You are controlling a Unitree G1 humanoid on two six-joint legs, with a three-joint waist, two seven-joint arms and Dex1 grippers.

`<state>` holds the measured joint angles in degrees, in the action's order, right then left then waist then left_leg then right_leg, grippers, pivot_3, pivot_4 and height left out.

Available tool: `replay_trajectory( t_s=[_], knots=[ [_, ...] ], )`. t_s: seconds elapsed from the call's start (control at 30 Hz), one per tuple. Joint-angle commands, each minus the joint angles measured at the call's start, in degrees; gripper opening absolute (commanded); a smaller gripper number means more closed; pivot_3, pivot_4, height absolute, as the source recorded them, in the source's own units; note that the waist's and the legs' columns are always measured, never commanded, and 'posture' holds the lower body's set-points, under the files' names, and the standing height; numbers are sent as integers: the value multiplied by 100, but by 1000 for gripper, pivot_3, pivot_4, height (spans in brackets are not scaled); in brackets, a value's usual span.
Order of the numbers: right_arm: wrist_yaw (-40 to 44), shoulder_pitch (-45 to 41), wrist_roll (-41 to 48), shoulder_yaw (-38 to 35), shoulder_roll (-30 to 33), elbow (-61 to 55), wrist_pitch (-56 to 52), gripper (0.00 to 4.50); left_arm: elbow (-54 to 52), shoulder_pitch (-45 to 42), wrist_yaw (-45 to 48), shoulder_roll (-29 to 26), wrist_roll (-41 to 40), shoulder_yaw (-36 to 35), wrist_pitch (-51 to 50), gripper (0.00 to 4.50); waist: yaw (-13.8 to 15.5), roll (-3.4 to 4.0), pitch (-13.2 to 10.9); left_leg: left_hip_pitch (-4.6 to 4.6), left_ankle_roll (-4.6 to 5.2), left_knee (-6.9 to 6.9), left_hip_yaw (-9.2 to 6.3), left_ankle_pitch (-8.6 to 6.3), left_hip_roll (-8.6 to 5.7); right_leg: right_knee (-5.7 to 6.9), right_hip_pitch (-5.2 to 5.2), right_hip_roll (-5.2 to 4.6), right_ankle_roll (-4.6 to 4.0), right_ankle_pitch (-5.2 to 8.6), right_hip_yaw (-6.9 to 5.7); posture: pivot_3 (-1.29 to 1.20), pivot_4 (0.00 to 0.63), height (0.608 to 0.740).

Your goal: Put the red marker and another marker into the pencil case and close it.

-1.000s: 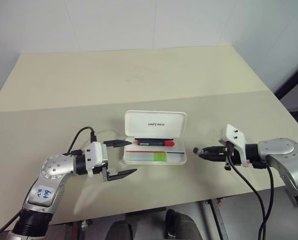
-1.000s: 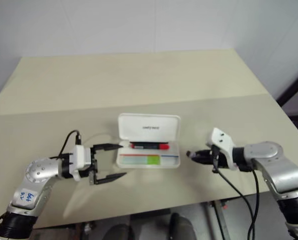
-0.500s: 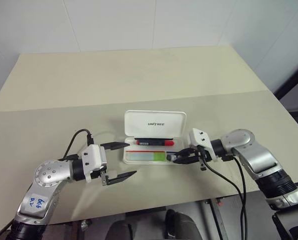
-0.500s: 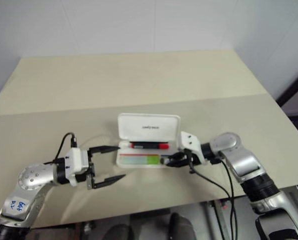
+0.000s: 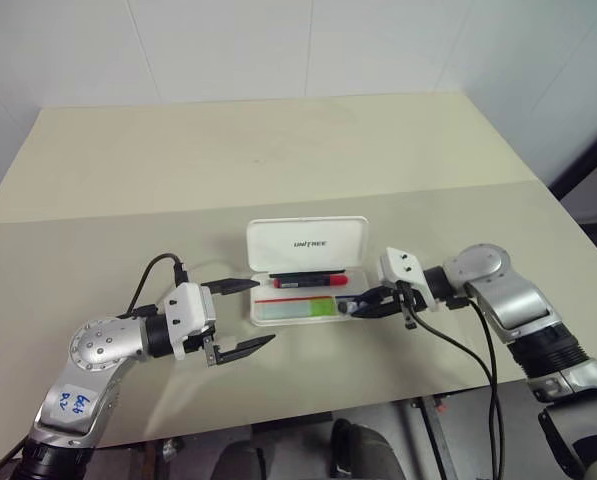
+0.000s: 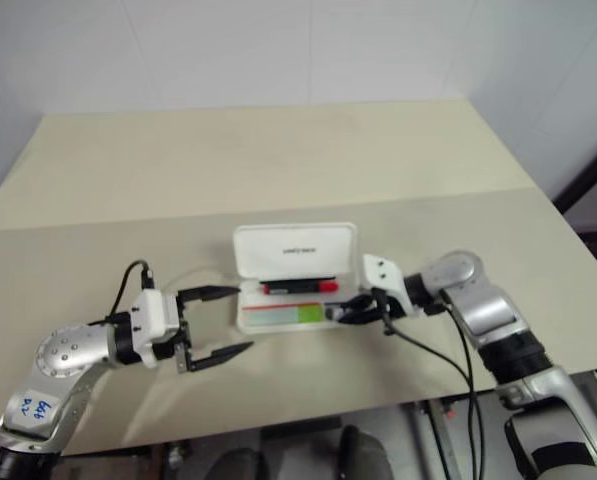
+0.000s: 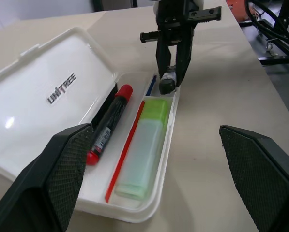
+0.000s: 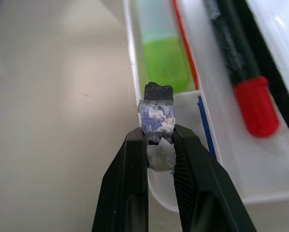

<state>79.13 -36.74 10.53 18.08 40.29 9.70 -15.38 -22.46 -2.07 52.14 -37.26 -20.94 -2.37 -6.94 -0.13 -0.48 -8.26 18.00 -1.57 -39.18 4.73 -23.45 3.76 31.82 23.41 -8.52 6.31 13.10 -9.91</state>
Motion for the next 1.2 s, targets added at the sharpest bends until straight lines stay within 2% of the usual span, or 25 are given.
replay_trajectory(
  t_s=[0.03, 0.2, 0.27, 0.7, 0.87, 1.03, 1.07, 1.2],
  knots=[
    [-17, -123, 20, -190, 15, -36, 7, 2075, -90, -110, -9, -21, -40, -76, 78, 4500, 3, 1, -1, 0, 0, 1, 1, 0, 0, 0, 0, 0, 0, 0, -1, 0, 150, 740],
    [-72, -69, 90, -246, -35, -203, -33, 3916, -18, -179, -10, -4, -12, -64, 129, 4500, 4, 2, -1, 4, -1, 2, 1, -1, 0, -2, 1, -1, 0, 0, -7, 0, 150, 740],
    [-81, -43, 125, -262, -39, -269, -71, 4473, 20, -208, -8, 2, 2, -57, 147, 4500, 4, 2, -2, 4, -1, 3, 1, -1, 0, -2, 2, -1, 0, 0, -9, 0, 150, 740],
    [-3, 406, 1080, -1140, 307, -1105, -767, 4473, 97, -104, -6, -73, 102, -179, 250, 4500, 14, 3, -2, 4, -1, 2, 0, -1, 0, -2, 1, -1, 0, 0, -9, 0, 150, 740],
    [147, 772, 1359, -1644, 663, -1129, -683, 4473, 347, -69, 203, -212, 22, -379, 475, 4500, 24, 5, -4, 4, -1, 4, 1, -1, 0, -3, 2, -1, 0, 0, -10, 0, 150, 740],
    [299, 1094, 1334, -2075, 977, -718, -113, 4473, 740, -244, 559, -300, -254, -654, 691, 4500, 19, 4, -3, 3, 0, 4, 3, -2, 0, -4, 0, -2, 0, 0, -9, 0, 150, 740],
    [297, 1120, 1300, -2141, 1026, -611, 13, 4500, 787, -283, 588, -291, -306, -708, 711, 4091, 10, 3, -3, 2, 0, 4, 4, -2, 0, -4, 1, -2, 0, 0, -9, 0, 150, 740],
    [293, 1100, 1220, -2237, 1148, -316, 291, 4500, 886, -370, 626, -254, -446, -799, 656, 2916, 4, 4, -3, -1, 0, 3, 10, -1, 1, -4, 0, -2, 1, 0, -7, 0, 150, 740]
  ],
)
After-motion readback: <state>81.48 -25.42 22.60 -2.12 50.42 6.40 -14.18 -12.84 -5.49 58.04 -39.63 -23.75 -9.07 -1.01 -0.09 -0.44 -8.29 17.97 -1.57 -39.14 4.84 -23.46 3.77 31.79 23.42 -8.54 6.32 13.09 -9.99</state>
